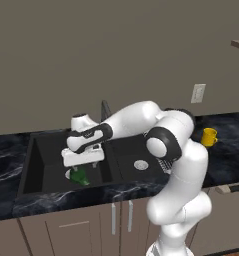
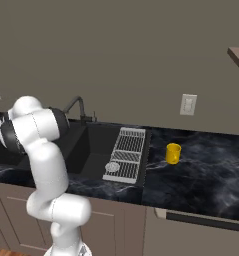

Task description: Move any existing items from the left basin to the right basin for drying. Then move the mug from the counter to the left basin of the sink for washing.

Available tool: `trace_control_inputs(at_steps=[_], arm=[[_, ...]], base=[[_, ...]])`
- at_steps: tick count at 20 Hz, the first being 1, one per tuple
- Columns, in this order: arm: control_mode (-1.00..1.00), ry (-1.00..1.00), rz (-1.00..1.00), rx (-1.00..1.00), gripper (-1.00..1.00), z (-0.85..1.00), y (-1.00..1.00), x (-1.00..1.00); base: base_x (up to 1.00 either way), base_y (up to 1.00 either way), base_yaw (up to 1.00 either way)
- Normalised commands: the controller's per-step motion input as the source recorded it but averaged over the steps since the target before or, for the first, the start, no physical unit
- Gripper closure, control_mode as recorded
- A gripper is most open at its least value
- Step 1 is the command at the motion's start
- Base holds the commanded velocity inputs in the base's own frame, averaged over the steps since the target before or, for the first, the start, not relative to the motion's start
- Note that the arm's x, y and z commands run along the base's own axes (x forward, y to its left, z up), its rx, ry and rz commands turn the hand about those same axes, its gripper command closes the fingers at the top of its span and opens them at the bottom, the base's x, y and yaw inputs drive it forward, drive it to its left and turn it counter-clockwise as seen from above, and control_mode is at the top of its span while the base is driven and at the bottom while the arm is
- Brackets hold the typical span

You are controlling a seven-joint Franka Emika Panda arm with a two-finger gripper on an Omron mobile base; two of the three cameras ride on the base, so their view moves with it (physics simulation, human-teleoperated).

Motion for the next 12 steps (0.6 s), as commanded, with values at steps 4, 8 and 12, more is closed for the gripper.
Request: trace_control_inputs(at_steps=[4, 8, 12], arm=[[-1.00, 0.07, 0.00, -0.03, -1.00, -0.28, 0.06, 0.15], [-1.00, 0.04, 0.00, -0.02, -1.00, -0.26, 0.10, 0.09], [-1.00, 0.00, 0.00, -0.01, -1.00, -0.21, 0.02, 0.00]], base=[[0.00, 0.00, 0.00], [0.00, 0.00, 0.00], [0.00, 0.00, 0.00]])
